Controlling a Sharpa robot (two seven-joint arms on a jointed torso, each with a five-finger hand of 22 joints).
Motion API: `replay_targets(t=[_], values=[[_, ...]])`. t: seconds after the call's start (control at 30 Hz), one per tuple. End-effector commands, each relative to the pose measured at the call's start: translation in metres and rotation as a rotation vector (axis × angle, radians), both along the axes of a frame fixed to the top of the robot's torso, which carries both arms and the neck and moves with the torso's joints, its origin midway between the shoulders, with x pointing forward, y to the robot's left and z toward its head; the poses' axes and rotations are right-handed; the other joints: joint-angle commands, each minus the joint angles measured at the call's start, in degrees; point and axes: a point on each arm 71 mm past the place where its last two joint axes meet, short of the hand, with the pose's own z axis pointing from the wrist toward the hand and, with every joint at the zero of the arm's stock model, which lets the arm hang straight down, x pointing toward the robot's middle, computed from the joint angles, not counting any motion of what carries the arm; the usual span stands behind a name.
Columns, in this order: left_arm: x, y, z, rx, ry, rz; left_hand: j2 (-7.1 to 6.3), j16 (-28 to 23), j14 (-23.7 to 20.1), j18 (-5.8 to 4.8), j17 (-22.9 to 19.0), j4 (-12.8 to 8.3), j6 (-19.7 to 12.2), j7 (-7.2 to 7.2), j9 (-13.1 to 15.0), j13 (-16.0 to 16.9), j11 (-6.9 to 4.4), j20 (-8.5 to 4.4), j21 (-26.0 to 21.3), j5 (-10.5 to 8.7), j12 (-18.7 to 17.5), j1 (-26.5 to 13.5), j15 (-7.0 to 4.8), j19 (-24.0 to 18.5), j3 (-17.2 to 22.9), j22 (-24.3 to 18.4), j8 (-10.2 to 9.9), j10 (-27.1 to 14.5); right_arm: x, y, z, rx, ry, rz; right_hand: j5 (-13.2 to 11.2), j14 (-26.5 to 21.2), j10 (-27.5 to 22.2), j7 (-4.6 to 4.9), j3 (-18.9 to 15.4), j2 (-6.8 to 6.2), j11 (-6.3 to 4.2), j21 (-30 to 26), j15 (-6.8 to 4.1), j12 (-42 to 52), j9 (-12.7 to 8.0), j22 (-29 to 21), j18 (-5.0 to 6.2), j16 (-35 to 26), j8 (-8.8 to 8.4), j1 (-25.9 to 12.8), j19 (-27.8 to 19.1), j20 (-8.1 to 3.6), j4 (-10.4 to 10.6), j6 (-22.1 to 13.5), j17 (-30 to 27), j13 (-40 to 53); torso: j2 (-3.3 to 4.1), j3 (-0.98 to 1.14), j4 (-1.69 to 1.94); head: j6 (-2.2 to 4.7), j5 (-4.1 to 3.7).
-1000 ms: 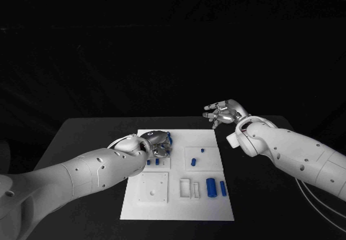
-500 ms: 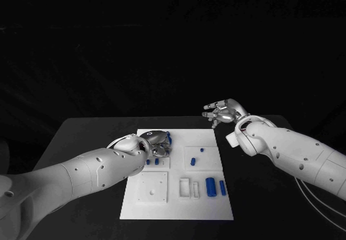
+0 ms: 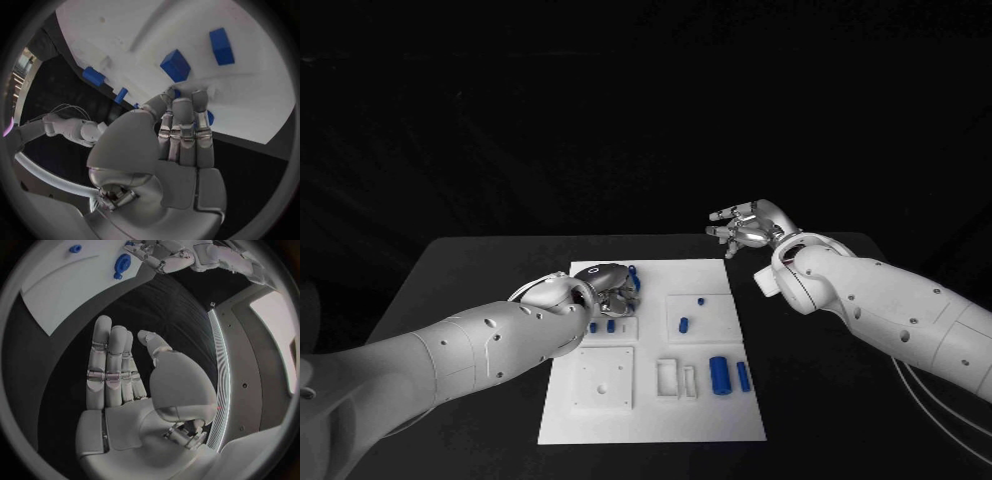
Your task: Assemble the parts on the task board
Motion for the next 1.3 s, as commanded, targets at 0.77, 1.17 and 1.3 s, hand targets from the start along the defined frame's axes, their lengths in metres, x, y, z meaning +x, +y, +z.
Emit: replay_targets(t=[0.77,1.17,1.3], values=[[0.003,0.034,0.041,-0.162,0.044,0.069,0.10,-0.26,0.61,0.05,-0.07,0.39,0.24,0.01,-0.01,0.19,0.07,-0.07,0.37,0.10,0.18,-0.71,0.10,-0.28,0.12,1.00,-0.31,2.22,0.000,-0.004,0.000,-0.008,-0.002,0.006,-0.14,-0.18,-0.21,0.14,-0.14,0.10,0.07,-0.02,-0.03,0.22,-0.02,0.12,-0.23,0.20,-0.05,-0.14,1.86,0.32,0.09,-0.05,0.08,0.01,0.04,0.03,0.01,0.25,0.55],[0.002,0.055,0.042,-0.148,0.062,0.096,0.12,-0.29,0.68,0.02,-0.02,0.42,0.10,0.04,-0.03,0.19,0.14,-0.08,0.28,0.17,0.18,-0.48,0.12,-0.29,-0.10,1.00,-0.34,2.00,-0.001,-0.005,0.001,-0.009,-0.001,0.007,-0.14,-0.18,-0.21,0.14,-0.14,0.10,0.07,-0.02,-0.03,0.22,-0.02,0.12,-0.23,0.20,-0.05,-0.14,1.86,0.32,0.09,-0.05,0.08,0.01,0.06,0.01,0.04,0.10,0.81],[0.003,0.059,0.041,-0.137,0.058,0.098,0.02,-0.37,0.62,0.06,-0.02,0.33,-0.09,0.09,-0.04,0.18,0.21,-0.04,0.26,0.22,0.16,-0.34,0.17,-0.36,-0.07,1.02,-0.34,1.83,-0.001,-0.005,0.001,-0.009,-0.001,0.007,-0.14,-0.18,-0.21,0.14,-0.14,0.10,0.07,-0.02,-0.03,0.22,-0.02,0.12,-0.23,0.20,-0.05,-0.14,1.86,0.32,0.09,-0.05,0.08,0.01,0.09,0.04,-0.05,0.08,0.86]])
